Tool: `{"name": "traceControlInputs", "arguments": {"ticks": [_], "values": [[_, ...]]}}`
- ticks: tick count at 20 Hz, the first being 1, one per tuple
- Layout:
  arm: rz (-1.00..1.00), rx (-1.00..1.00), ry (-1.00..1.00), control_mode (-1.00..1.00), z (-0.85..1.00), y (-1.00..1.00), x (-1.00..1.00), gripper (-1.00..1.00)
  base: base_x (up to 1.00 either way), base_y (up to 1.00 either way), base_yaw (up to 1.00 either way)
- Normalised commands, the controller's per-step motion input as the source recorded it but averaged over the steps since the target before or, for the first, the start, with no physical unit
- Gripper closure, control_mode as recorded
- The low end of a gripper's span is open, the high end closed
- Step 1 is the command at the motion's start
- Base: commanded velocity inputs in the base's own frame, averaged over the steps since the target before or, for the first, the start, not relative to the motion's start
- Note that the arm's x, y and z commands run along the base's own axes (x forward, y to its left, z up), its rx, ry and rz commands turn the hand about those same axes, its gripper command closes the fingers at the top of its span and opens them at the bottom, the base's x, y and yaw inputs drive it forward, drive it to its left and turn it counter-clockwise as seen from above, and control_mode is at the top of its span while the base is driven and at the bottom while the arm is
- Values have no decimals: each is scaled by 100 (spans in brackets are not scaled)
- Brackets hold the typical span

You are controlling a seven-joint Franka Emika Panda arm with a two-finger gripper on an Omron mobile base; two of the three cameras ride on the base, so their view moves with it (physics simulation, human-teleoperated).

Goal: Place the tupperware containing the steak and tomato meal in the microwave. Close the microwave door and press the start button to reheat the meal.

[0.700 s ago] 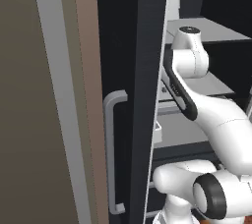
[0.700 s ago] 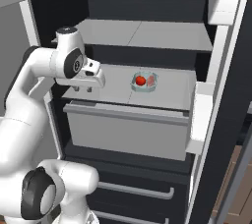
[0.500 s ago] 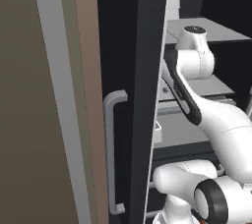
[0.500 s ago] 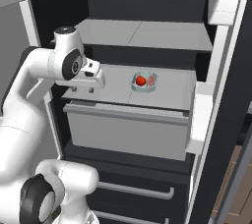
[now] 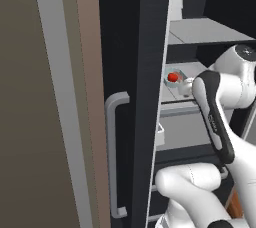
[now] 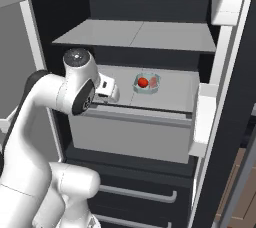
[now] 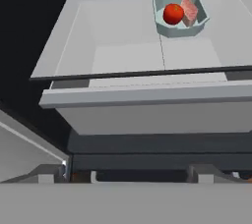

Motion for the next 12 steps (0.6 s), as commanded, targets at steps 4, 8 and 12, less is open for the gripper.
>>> {"name": "traceControlInputs", "arguments": {"ticks": [4,8,12], "values": [[-11,5,-19,-100,-11,-44,27,-100,0,0,0],[-11,7,-4,-100,-24,-37,56,-100,0,0,0],[-20,14,-3,-100,-10,-37,59,-100,0,0,0]]}}
